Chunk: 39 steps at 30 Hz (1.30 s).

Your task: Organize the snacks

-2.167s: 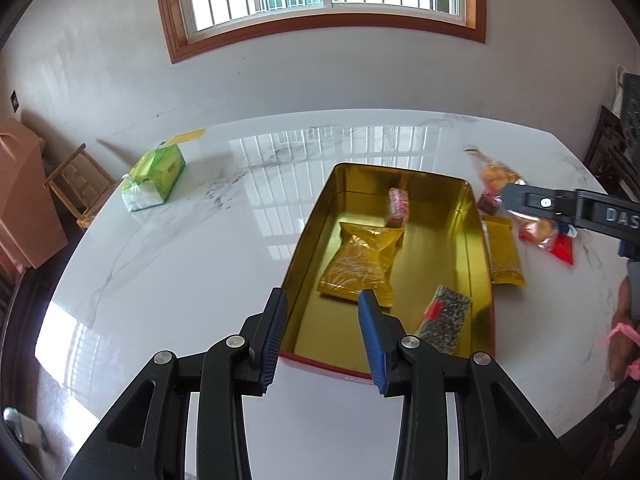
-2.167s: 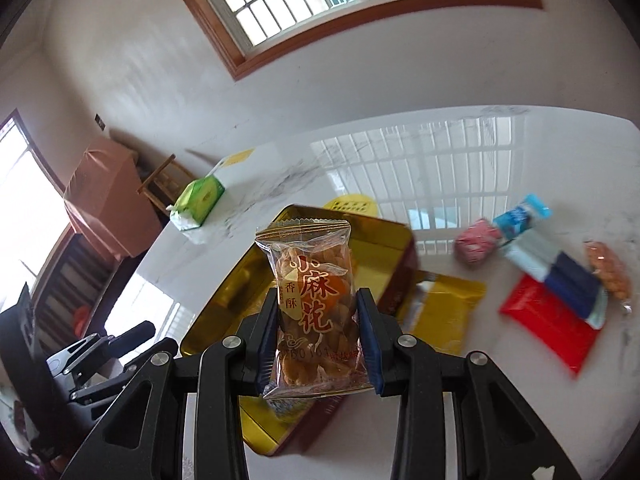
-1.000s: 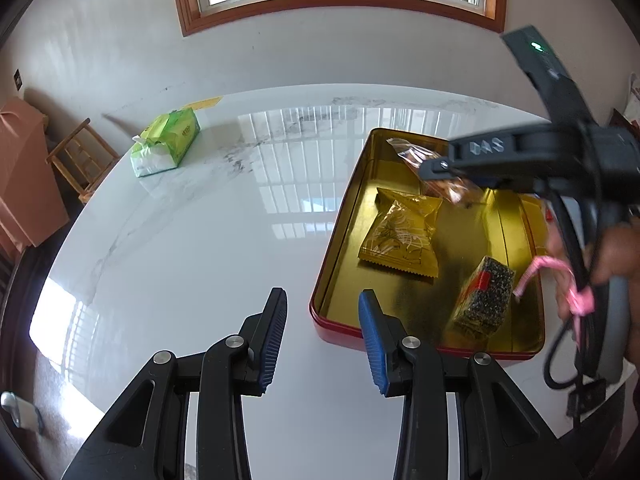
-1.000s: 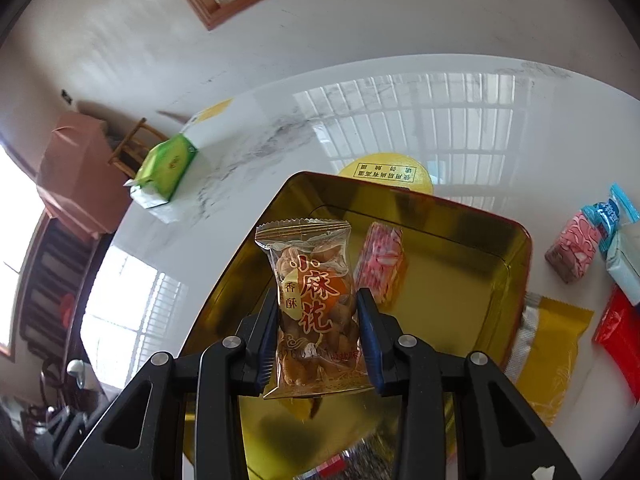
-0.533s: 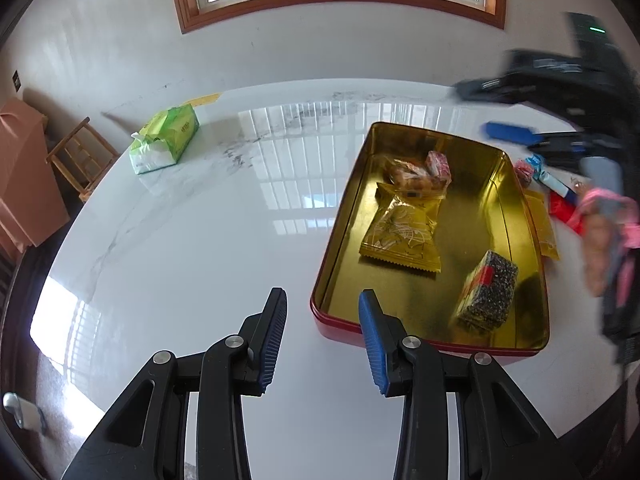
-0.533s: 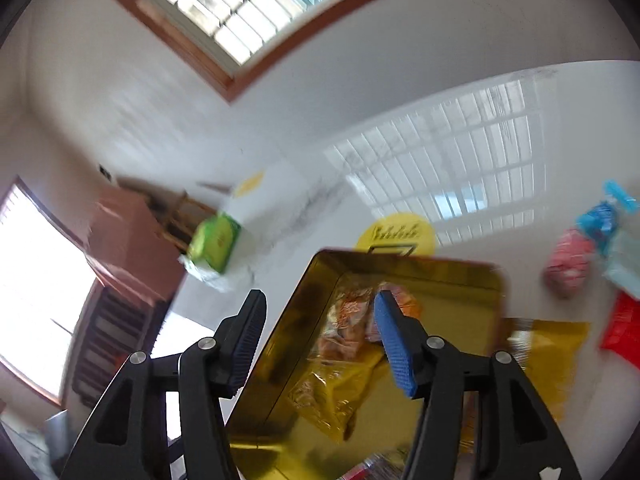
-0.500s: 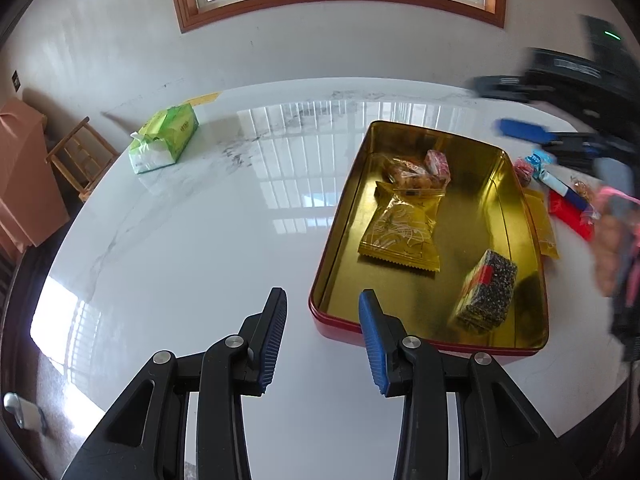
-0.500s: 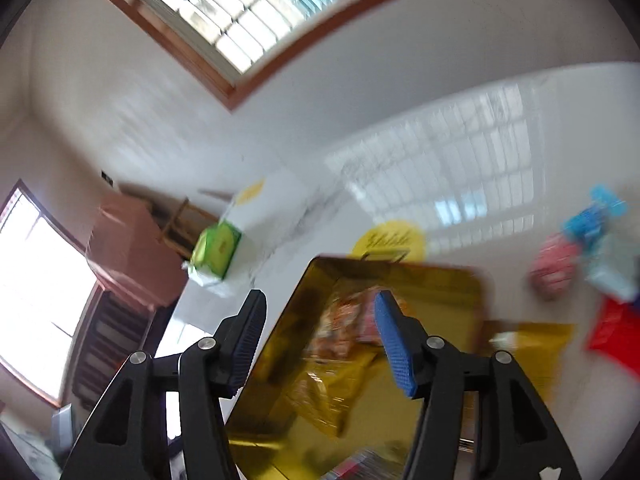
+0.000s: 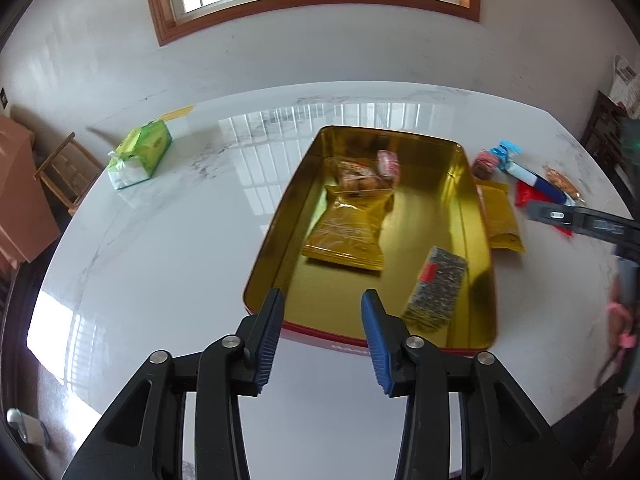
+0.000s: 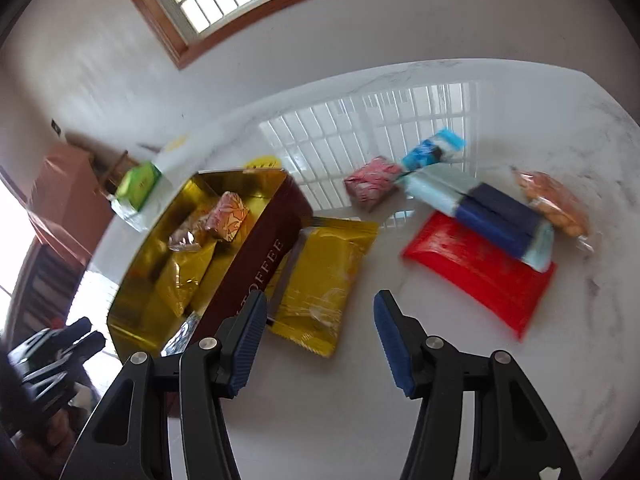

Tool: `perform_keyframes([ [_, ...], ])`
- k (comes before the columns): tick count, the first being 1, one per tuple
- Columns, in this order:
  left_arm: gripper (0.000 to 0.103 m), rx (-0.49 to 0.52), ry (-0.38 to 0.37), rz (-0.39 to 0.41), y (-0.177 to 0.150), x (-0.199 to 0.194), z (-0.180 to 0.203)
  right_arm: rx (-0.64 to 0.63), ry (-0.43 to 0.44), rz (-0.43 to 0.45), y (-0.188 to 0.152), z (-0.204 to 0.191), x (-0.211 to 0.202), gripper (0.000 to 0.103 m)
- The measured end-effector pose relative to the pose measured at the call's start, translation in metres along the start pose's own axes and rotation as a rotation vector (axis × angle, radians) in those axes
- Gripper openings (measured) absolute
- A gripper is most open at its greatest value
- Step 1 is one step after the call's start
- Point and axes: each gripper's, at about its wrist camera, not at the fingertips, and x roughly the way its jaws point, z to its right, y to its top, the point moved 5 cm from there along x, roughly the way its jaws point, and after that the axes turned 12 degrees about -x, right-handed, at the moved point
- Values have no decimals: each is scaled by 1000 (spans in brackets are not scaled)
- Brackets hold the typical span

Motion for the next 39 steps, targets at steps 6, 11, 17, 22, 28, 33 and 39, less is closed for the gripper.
perform_keyframes([
  [6,50,7,13,11,1,-6,-2,33,-36,-53,6,2,35,56],
  [11,51,4,9,0,0,-2,-3,-6,-115,-67,13,-2,50,66],
  [17,52,4,5,-25,-4,5,0,-68,-175,-61,16,-6,56,66],
  [22,52,-1,6,-35,-5,8,2,-138,-171,-40,12,-19,53,40],
  [28,52,30,3,0,-3,-4,11,-122,-141,10,-10,11,1,18],
  [33,52,47,-7,-7,-5,-5,25,-47,-143,34,-33,40,-33,16],
  [39,52,90,-15,9,-4,-13,42,-8,-244,78,-53,92,-86,15],
])
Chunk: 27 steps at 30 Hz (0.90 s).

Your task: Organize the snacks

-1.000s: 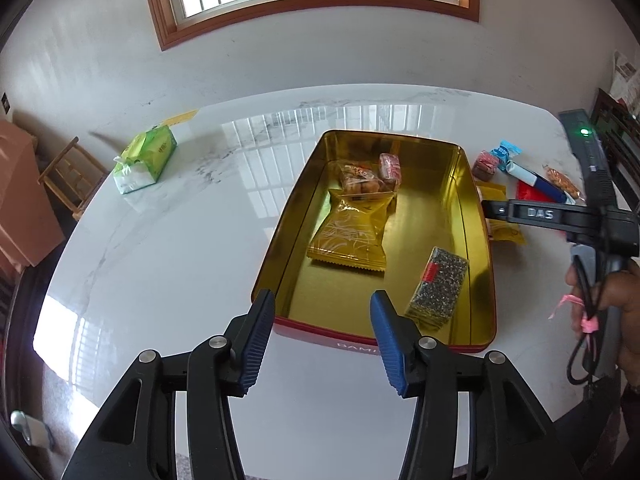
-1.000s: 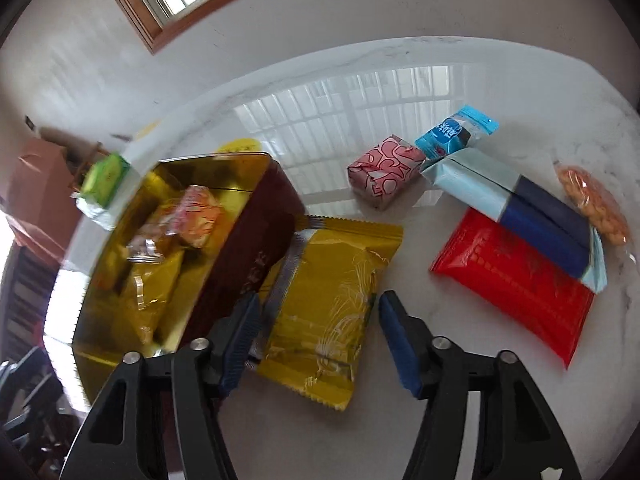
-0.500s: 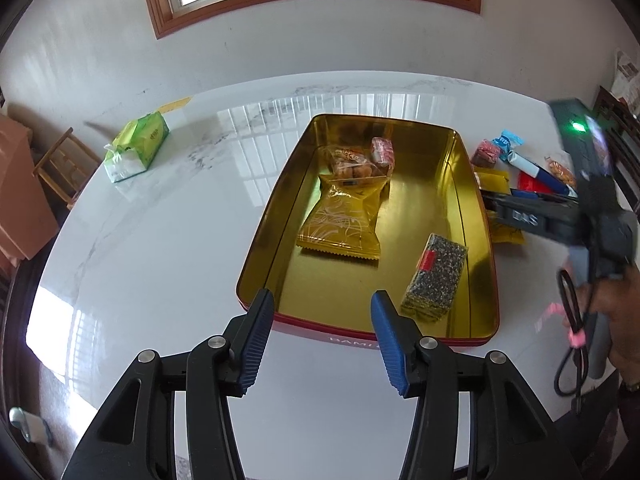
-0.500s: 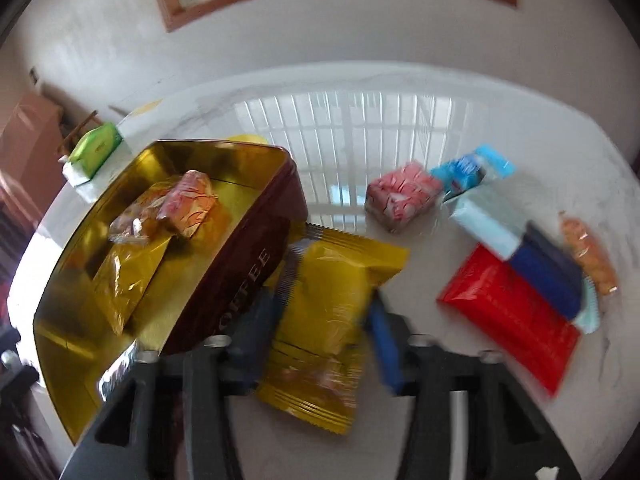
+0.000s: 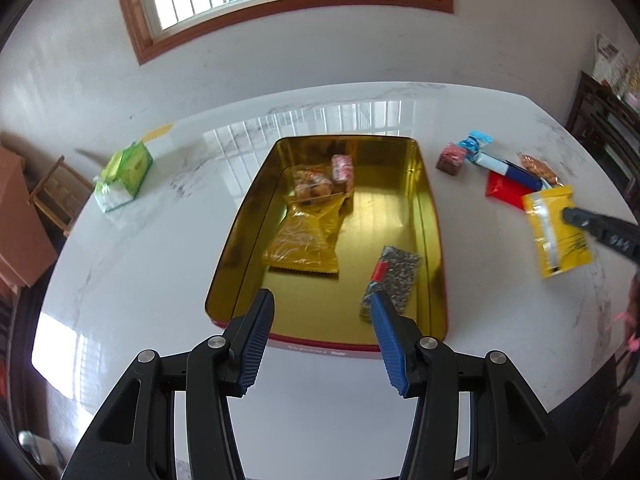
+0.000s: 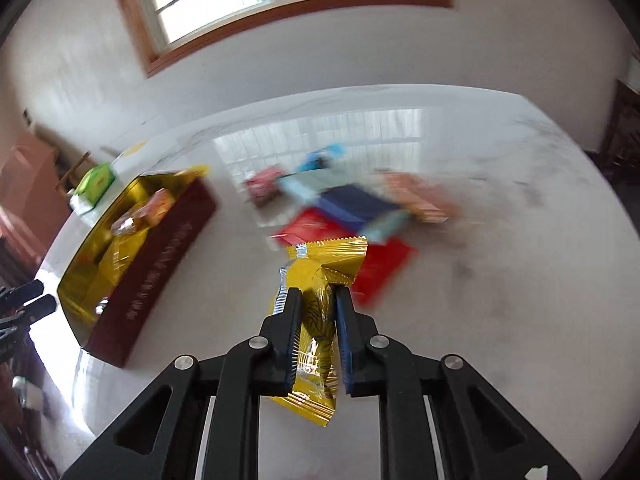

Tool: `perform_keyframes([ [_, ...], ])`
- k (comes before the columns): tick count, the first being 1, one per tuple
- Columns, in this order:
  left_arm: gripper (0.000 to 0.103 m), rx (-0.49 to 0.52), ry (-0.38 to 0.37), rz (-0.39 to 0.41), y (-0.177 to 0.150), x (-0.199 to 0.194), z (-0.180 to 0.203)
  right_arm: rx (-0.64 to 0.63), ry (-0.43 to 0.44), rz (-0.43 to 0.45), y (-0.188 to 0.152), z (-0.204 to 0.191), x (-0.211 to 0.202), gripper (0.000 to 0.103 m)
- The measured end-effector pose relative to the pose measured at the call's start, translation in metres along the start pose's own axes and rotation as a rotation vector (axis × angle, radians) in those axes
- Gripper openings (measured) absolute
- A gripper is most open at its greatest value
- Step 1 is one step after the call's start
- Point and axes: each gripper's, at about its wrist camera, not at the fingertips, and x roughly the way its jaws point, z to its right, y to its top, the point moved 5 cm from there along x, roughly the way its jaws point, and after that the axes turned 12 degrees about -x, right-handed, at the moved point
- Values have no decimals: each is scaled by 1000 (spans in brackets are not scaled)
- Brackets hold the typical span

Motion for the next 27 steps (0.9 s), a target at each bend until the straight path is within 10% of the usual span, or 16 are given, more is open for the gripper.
perform_keyframes([
  [12,52,103,-59,7,14,-4,71,128,-72,-72,-34,104,-8,20],
  [14,52,113,-74,-2,17,-2,84,142,-81,-85,-36,110,-7,31],
  [16,52,124,-85,-6,20,0,97,134,-121,-94,-33,109,-8,82],
  [17,52,130,-92,-10,22,1,105,121,-139,-88,-33,108,-9,87],
  [24,53,120,-194,-81,42,19,151,33,-189,-213,-38,87,17,89],
  [27,53,78,-270,-155,50,33,168,16,-152,-159,-46,87,19,66],
])
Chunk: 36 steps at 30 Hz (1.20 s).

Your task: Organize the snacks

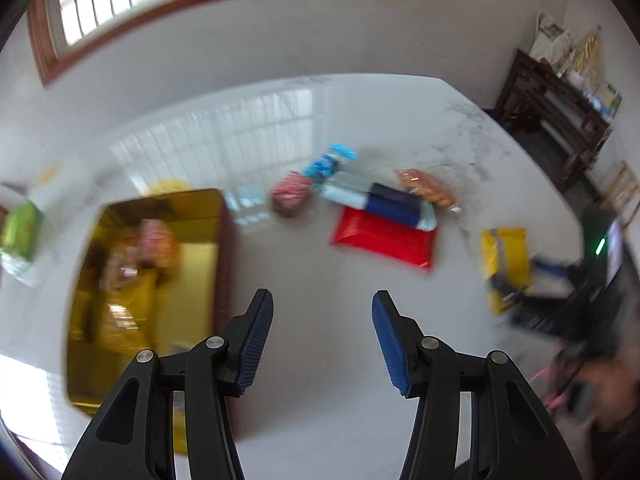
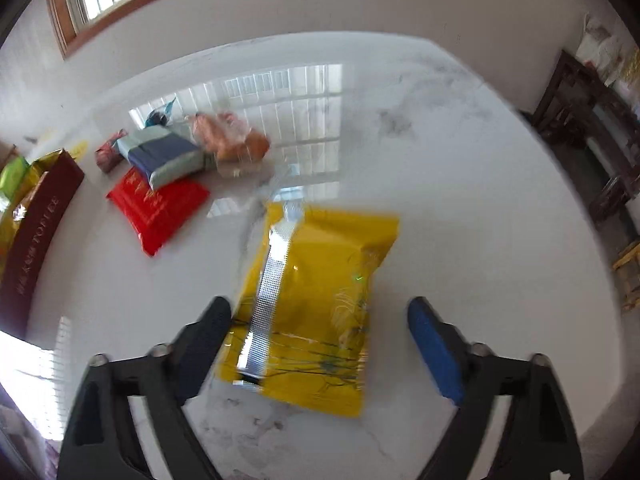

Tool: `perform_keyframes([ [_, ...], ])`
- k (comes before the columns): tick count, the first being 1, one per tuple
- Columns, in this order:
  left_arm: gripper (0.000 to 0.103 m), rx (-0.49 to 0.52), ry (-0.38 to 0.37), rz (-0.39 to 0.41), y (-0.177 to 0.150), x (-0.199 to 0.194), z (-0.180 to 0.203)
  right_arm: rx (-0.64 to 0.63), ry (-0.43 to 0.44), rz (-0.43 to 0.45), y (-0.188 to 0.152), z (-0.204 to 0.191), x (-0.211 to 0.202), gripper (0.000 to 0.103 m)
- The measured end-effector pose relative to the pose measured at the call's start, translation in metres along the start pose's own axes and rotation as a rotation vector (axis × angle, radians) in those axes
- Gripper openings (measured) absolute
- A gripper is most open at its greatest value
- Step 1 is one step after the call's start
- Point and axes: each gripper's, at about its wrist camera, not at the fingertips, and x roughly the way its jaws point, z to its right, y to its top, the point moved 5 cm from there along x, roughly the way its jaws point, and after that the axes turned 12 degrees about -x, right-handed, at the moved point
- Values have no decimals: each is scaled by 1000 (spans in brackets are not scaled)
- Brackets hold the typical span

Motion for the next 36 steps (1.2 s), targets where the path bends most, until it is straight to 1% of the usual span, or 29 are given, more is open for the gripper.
perform_keyframes([
  [1,53,-22,-43,-31,6,7,5,-13,3,15,0,3,-2,52],
  [3,53,-62,-99,-62,17,16,11,12,50,39,0,13,-4,47],
  [4,53,-80,-115,-69,23,20,14,5,34,49,-2,21,-4,45],
  [6,53,-123,-155,-100,37,33,19,18,32,66,-3,36,-3,44],
  [7,53,-147,-162,-119,42,39,20,28,27,70,-3,48,-3,44],
  [9,53,-218,-195,-172,51,56,21,32,-8,79,-1,63,-3,44],
  [13,53,-336,-256,-300,58,91,25,62,-12,107,0,89,4,44],
  [15,53,-366,-236,-330,58,102,27,57,-7,114,1,91,6,44],
  [19,53,-401,-240,-345,59,116,33,75,20,123,6,94,10,45],
  [21,53,-418,-256,-340,62,119,35,85,34,129,6,96,9,45],
  [24,53,-442,-222,-345,63,127,32,106,60,140,5,98,8,45],
  [27,53,-490,-247,-347,64,133,31,123,75,147,4,100,7,45],
  [31,53,-529,-250,-306,68,134,32,126,81,149,4,100,7,45],
  [36,53,-612,-255,-285,69,139,29,141,105,158,1,101,6,45],
])
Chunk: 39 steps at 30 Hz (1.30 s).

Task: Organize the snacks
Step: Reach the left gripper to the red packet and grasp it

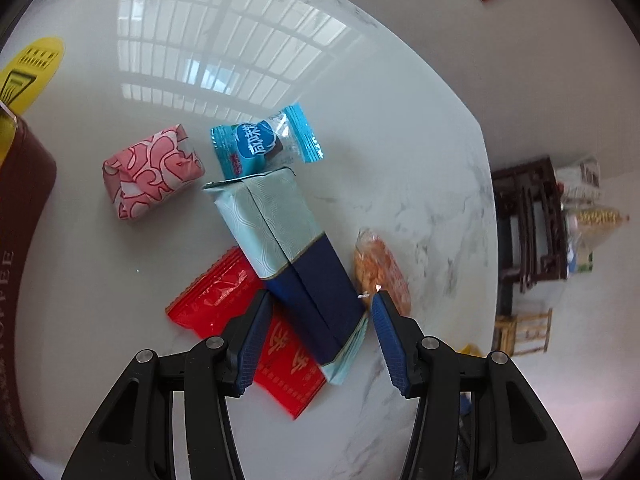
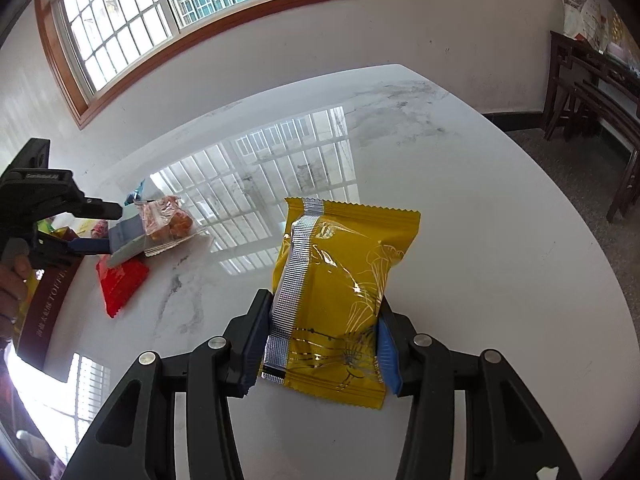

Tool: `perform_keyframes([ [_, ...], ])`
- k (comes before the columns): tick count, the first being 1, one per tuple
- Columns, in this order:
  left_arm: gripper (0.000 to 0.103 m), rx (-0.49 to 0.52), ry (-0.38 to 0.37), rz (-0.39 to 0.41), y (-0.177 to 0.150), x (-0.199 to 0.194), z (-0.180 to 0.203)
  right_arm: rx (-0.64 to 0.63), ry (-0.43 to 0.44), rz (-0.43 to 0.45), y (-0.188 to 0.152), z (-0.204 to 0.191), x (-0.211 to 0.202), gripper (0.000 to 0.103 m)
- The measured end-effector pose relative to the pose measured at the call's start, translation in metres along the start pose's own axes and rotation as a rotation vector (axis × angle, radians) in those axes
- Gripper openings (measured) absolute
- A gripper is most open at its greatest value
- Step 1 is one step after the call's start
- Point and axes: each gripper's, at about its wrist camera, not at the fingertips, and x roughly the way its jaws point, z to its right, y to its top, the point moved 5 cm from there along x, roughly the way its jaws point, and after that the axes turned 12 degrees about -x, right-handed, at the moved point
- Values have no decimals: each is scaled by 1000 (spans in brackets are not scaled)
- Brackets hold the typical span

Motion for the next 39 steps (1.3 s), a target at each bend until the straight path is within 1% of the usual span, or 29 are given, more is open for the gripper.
perform_keyframes([
  [7,53,-89,-29,78,0,0,-3,19,29,11,-2,3,-2,46],
  [9,53,-82,-27,88,0,3,0,25,38,14,-2,3,-2,46],
  [11,52,-53,-6,101,-2,5,4,30,42,16,-3,3,-3,46],
  [12,47,-39,9,105,-3,6,6,32,44,17,-3,3,-3,46],
  [13,21,-21,39,100,-4,10,5,34,47,18,-2,3,-3,46],
  [14,7,-13,43,76,-5,15,5,38,51,19,-2,4,-3,46],
  [15,6,-18,19,38,-6,23,3,43,55,21,-3,4,-3,46],
  [16,6,-24,-3,44,-6,23,2,49,59,24,-3,4,-4,46],
  [19,3,30,14,63,-8,23,7,67,72,30,-4,6,-5,46],
  [20,3,26,-10,53,-10,23,7,72,72,32,-4,7,-5,46],
  [21,3,8,-76,33,-12,22,6,76,72,33,-4,7,-5,46],
  [22,3,8,-111,22,-14,21,7,79,75,34,-5,8,-5,46],
  [23,2,34,-107,15,-16,20,8,80,76,35,-4,7,-5,46],
  [24,2,43,-96,27,-17,16,7,81,76,35,-4,7,-5,46],
  [25,2,31,-96,31,-19,10,2,81,76,35,-4,7,-5,46],
  [26,4,16,-95,14,-20,6,0,80,75,34,-4,7,-5,46],
  [27,5,1,-71,-3,-21,3,-4,79,74,34,-4,7,-4,46],
  [28,13,-16,-2,-14,-23,0,-11,80,75,34,-4,7,-4,46],
  [29,19,-19,45,-25,-25,0,-16,82,77,35,-4,7,-4,46],
  [30,21,-16,49,-18,-27,-4,-18,84,79,36,-4,8,-5,46],
  [31,26,-19,72,1,-30,-8,-19,85,79,37,-3,8,-5,46],
  [33,29,-26,129,63,-33,-17,-21,87,79,37,-3,7,-5,46],
  [35,43,-57,132,70,-34,-18,-21,90,83,39,-3,7,-5,46],
  [37,46,-101,110,71,-34,-15,-18,99,93,43,-3,9,-5,46],
  [38,51,-105,121,82,-34,-13,-16,102,97,45,-4,9,-5,46],
  [39,52,-105,143,88,-32,-10,-14,106,101,47,-4,10,-5,46],
])
